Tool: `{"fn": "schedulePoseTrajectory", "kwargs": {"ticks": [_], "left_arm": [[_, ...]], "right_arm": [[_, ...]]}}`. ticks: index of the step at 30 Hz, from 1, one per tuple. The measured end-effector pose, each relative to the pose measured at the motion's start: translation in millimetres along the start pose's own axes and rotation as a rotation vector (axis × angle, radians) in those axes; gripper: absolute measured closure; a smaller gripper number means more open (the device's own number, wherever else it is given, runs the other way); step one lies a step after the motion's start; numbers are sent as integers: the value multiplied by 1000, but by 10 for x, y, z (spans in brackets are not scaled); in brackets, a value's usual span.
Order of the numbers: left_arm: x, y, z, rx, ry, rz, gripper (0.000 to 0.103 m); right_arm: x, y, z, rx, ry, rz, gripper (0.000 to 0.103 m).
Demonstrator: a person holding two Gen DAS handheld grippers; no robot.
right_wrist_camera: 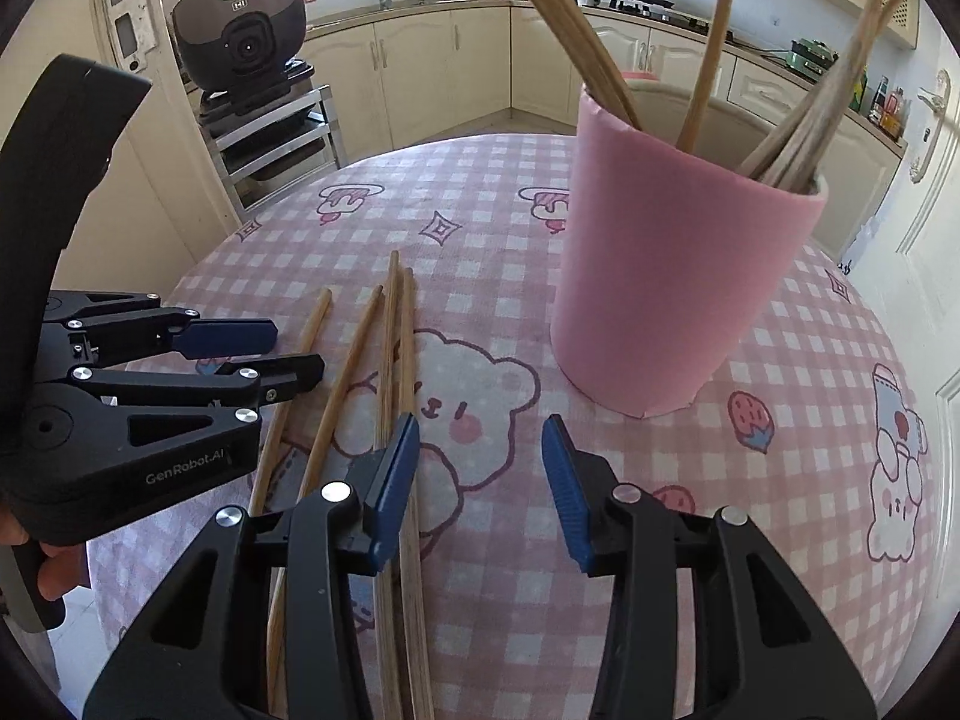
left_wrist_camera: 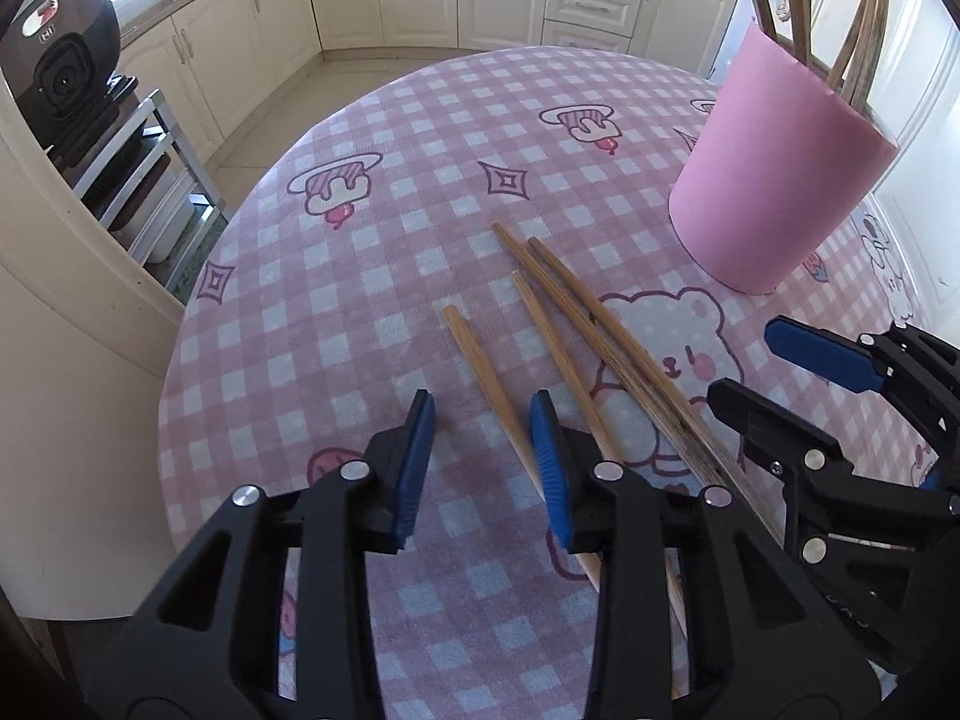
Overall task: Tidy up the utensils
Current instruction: 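Move both tools back to the chopstick pile and close each on a chopstick, then lift the held chopsticks upright with both tools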
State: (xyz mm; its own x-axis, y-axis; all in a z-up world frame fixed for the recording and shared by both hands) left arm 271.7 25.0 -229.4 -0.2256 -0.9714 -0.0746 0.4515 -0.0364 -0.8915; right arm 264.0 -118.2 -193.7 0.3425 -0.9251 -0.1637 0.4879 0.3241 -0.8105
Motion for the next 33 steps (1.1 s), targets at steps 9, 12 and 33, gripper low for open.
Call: {"fn": "schedulePoseTrajectory", "kwargs": {"ticks": [9, 12, 33], "left_arm": [[-43, 17, 14, 21, 21, -14, 82], [-53, 28, 41, 25, 22, -19, 86], [23, -137, 85, 84, -7, -88, 98]], "right_arm": [[-150, 206, 75, -63, -75, -2, 68], [-207, 262, 105, -79, -88, -1, 73], [-322, 182, 264, -76, -52, 69, 98]]}}
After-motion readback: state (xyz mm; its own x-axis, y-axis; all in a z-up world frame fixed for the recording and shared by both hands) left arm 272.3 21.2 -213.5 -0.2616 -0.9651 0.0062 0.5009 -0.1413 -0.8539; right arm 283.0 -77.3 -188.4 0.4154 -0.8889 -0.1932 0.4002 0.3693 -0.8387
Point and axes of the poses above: each gripper's, at about its wrist camera, not at the fingertips, and y roughly the way its jaws point, x to its right, z to its top, the point moved 4 cm from there along y, roughly the way its jaws point, and after that the axes turned 12 degrees about y, right-handed, at the moved point
